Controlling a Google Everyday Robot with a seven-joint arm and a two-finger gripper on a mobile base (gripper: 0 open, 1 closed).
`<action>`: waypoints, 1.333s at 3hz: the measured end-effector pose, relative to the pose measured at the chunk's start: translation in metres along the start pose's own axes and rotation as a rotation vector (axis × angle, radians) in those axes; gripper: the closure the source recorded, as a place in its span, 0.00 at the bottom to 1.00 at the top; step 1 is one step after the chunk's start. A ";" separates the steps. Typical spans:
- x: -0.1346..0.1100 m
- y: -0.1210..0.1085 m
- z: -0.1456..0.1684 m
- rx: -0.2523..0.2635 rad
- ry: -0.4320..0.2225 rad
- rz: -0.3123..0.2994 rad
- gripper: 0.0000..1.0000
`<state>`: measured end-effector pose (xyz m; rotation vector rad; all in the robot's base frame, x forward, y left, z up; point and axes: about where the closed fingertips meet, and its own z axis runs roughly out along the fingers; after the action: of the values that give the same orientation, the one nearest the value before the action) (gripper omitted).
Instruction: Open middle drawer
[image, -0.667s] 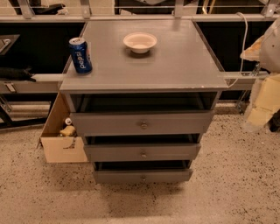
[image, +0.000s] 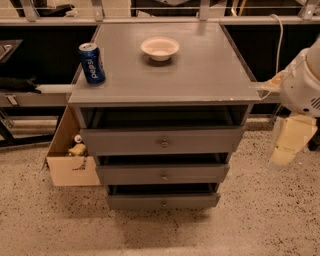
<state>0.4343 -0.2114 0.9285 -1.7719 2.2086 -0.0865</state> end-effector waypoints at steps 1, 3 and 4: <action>0.013 0.002 0.045 0.000 0.028 -0.047 0.00; 0.037 0.022 0.155 -0.079 -0.021 -0.219 0.00; 0.039 0.032 0.205 -0.141 -0.087 -0.250 0.00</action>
Offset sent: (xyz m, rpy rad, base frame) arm 0.0202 -0.0114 -0.1745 -0.1035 0.0314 0.2691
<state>0.4526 -0.2114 0.7183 -2.0793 1.9674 0.0920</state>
